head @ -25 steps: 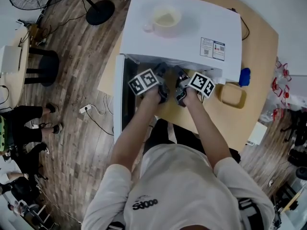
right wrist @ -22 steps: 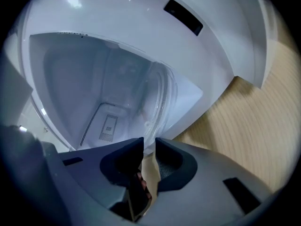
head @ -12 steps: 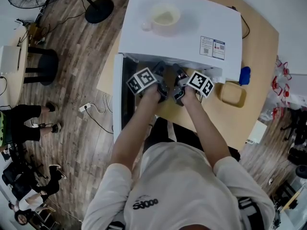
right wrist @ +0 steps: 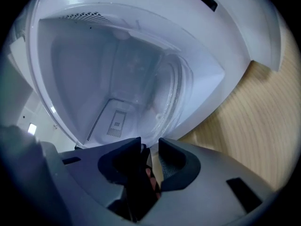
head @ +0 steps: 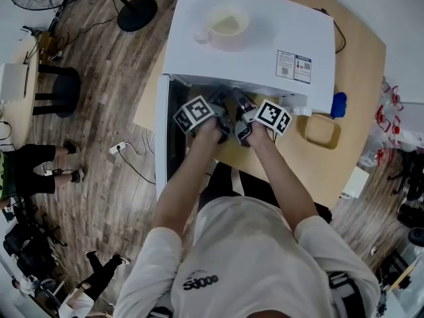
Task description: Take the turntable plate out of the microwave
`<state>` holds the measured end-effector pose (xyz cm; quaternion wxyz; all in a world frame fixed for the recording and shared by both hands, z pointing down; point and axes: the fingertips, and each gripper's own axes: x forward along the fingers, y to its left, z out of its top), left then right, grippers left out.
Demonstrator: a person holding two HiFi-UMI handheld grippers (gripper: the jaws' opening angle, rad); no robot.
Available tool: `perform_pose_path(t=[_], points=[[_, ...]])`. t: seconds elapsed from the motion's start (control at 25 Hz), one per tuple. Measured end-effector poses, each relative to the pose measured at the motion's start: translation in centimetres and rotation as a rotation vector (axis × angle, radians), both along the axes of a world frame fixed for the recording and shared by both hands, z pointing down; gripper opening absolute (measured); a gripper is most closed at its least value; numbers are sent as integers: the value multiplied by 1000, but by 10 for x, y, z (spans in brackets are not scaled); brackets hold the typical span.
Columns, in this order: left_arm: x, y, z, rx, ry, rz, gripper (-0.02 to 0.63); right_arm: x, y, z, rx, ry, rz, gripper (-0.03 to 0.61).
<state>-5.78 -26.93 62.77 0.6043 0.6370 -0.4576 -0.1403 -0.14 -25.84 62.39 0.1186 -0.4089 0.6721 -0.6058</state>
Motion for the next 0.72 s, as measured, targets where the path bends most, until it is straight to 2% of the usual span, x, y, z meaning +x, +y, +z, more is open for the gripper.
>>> perform_pose_path(t=[0.2, 0.32, 0.6, 0.72], points=[[3, -1, -5, 32, 6, 19, 37, 1, -7, -1, 35, -38, 2, 97], [6, -3, -8, 56, 14, 31, 37, 4, -11, -1, 46, -69, 21, 57], [8, -3, -10, 89, 14, 52, 38, 8, -10, -1, 24, -182, 73, 34], [8, -3, -9, 82, 42, 37, 57, 8, -9, -3, 31, -203, 88, 29]])
